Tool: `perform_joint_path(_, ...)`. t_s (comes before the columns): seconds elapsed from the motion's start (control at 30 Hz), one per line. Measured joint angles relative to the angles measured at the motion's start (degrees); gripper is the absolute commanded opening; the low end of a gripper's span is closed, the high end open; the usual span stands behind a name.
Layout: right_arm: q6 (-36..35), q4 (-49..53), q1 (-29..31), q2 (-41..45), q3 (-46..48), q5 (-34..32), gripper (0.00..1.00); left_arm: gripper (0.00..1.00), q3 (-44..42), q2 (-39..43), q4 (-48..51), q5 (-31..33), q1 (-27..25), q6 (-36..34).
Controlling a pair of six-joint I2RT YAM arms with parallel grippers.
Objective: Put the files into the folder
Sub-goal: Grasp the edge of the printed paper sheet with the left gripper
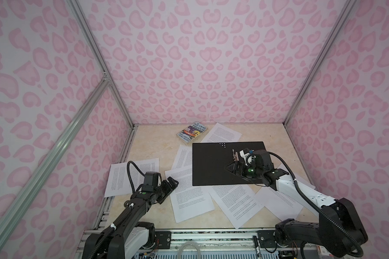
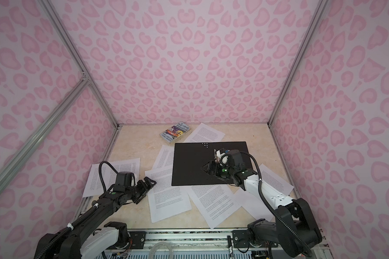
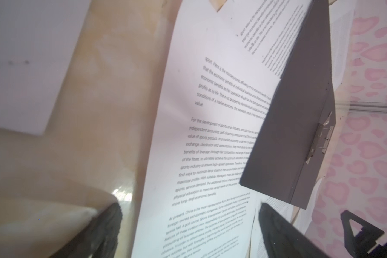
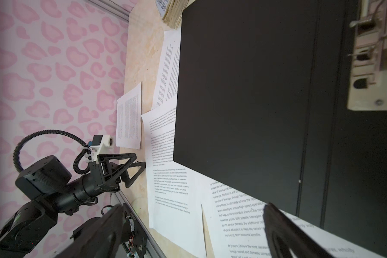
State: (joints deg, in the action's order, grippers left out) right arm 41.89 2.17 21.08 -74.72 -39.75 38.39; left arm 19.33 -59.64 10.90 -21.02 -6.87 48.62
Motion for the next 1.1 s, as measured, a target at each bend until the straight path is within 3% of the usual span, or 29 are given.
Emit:
perform_joint_path(0.27,2.1,-5.0,0.0,-5.2,-2.3,2.4,0.95,1.00,-3.6,-3.9,-12.9,-9.8,4.5,-2.3)
perform_joint_path(0.5,3.7,-9.5,-0.1,-7.8,-3.1,5.4,0.94,0.94,-7.1,-4.2,-21.1,-15.3,6.1,-1.9)
perform_joint_path(0.77,7.3,-16.2,-0.1,-9.0,-1.0,7.9,0.93,0.88,-9.9,2.2,-19.1,-18.0,6.1,1.3)
perform_joint_path(1.1,9.6,-19.2,0.8,-9.5,0.0,9.4,0.93,0.78,-10.1,2.1,-23.1,-22.2,3.5,4.3)
